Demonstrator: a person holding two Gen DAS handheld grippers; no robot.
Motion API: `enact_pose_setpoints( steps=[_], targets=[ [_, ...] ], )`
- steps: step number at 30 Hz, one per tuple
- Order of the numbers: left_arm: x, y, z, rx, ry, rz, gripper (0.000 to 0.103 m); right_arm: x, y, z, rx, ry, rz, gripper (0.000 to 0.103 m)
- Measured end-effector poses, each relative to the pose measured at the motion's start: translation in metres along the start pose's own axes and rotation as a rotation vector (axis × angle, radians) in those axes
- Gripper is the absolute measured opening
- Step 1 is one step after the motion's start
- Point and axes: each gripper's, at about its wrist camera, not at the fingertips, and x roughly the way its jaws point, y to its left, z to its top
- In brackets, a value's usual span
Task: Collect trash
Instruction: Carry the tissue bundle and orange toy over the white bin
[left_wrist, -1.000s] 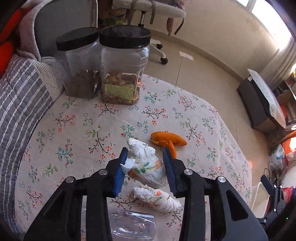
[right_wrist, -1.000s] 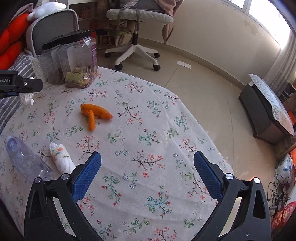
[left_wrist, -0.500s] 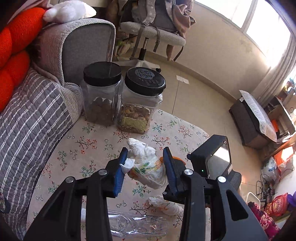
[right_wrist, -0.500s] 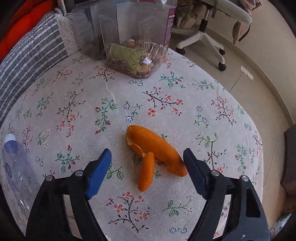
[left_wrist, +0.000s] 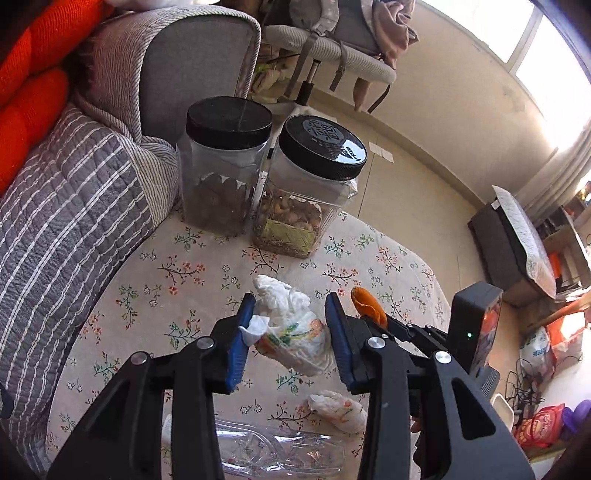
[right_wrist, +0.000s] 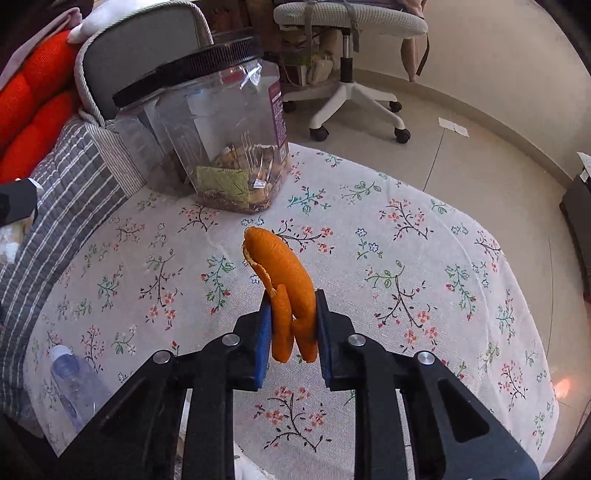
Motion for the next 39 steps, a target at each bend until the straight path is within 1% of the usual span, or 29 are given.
enact_pose_setpoints(
  steps=[5,10,14,18,21,28,31,35,39],
  targets=[
    [0.000,-0.004,-0.002,0.013,-0.003,0.008,0.039,-0.043,0.003,-0.003,0.042,-0.075,-0.053,0.021],
    [-0.003,-0.013,-0.007,0.053,-0.028,0.021,0.039,-0.068,-0.006,-0.001,0.097,-0.130,-0.081,0.021],
    [-0.007,-0.026,-0.015,0.093,-0.054,0.031,0.039,-0.091,-0.013,-0.011,0.140,-0.175,-0.106,0.021],
    [-0.014,-0.039,-0.025,0.128,-0.099,0.042,0.039,-0.113,-0.020,-0.025,0.164,-0.205,-0.136,0.021],
    [-0.022,-0.053,-0.036,0.160,-0.144,0.052,0.039,-0.127,-0.026,-0.035,0.177,-0.223,-0.169,0.021],
    [-0.042,-0.090,-0.065,0.227,-0.235,0.042,0.039,-0.163,-0.046,-0.064,0.235,-0.262,-0.219,0.022],
    [-0.054,-0.109,-0.083,0.250,-0.271,0.023,0.039,-0.181,-0.055,-0.078,0.259,-0.285,-0.238,0.022],
    [-0.065,-0.134,-0.108,0.306,-0.330,0.030,0.039,-0.204,-0.065,-0.096,0.275,-0.311,-0.269,0.022],
    [-0.074,-0.153,-0.124,0.325,-0.333,0.005,0.039,-0.224,-0.076,-0.114,0.292,-0.331,-0.300,0.022]
  ],
)
